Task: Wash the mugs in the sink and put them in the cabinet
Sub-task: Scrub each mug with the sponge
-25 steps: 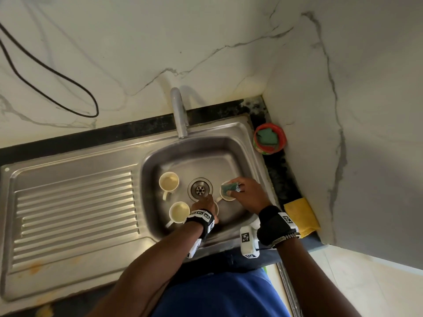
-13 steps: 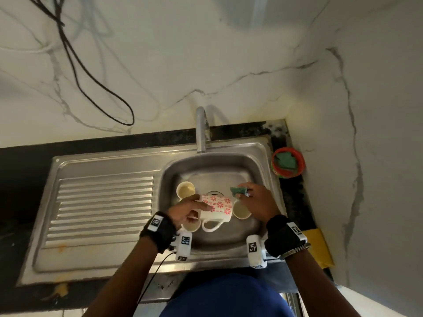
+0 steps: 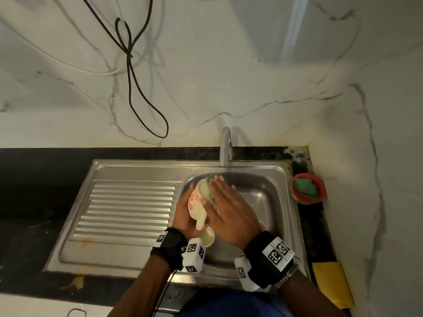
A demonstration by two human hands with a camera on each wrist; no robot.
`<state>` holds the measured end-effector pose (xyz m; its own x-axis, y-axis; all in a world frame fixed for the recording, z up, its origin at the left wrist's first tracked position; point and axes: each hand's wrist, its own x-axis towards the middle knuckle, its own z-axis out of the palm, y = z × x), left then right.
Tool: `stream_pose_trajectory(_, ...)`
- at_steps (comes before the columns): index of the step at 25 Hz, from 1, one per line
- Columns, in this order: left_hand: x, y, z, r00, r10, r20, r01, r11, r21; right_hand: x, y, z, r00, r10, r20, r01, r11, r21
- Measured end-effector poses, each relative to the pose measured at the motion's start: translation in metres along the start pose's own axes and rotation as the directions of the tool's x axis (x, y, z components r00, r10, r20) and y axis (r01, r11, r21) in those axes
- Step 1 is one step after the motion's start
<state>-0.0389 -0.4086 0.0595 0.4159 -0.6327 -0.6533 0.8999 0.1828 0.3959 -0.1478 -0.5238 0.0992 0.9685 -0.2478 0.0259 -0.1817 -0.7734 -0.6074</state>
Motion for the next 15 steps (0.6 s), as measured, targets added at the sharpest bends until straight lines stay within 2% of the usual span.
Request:
stream_pose_trajectory(2, -0.004, 0.006, 0.011, 0.999, -0.010, -0.031, 0.011, 0.998, 0.055, -0.005, -0.005, -0.006, 0.996, 0.033, -0.085, -0.032, 0.999, 0.004)
stream_pose_trajectory(5, 0.006, 0.011, 0.022, 1.000, -0.008, 0.002, 0.008, 0.995, 0.103, -0.007, -0.012, -0.009, 0.990, -0.072, -0.123, 0.072, 0.997, -0.005)
stream_pose_trajectory(6, 0.012, 0.012, 0.023, 1.000, -0.009, 0.016, 0.007, 0.993, 0.119, -0.003, -0.008, -0.010, 0.986, -0.063, -0.156, 0.056, 0.997, -0.048)
stream_pose_trajectory(8, 0.011, 0.012, 0.038, 0.999, 0.025, 0.023, -0.028, 0.992, 0.127, 0.000, -0.002, -0.016, 0.978, 0.048, -0.202, -0.070, 0.993, -0.100)
stream_pose_trajectory(9, 0.014, 0.013, 0.046, 0.999, 0.042, -0.023, -0.037, 0.981, 0.192, -0.001, -0.002, -0.018, 0.974, 0.079, -0.214, -0.102, 0.990, -0.099)
stream_pose_trajectory(10, 0.019, 0.013, 0.051, 0.999, 0.051, -0.011, -0.048, 0.979, 0.199, -0.003, -0.005, -0.018, 0.973, 0.057, -0.223, -0.080, 0.993, -0.092)
stream_pose_trajectory(12, 0.023, 0.008, 0.057, 0.992, 0.071, 0.106, -0.082, 0.991, 0.104, -0.005, -0.010, -0.017, 0.978, -0.046, -0.206, 0.023, 0.993, -0.113)
stream_pose_trajectory(13, 0.023, 0.006, 0.059, 0.990, 0.076, 0.118, -0.086, 0.993, 0.078, -0.002, -0.006, -0.017, 0.982, -0.053, -0.182, 0.027, 0.990, -0.140)
stream_pose_trajectory(15, 0.023, 0.009, 0.057, 0.993, 0.015, 0.115, -0.023, 0.998, 0.062, 0.006, 0.006, -0.025, 0.989, 0.059, -0.139, -0.085, 0.978, -0.192)
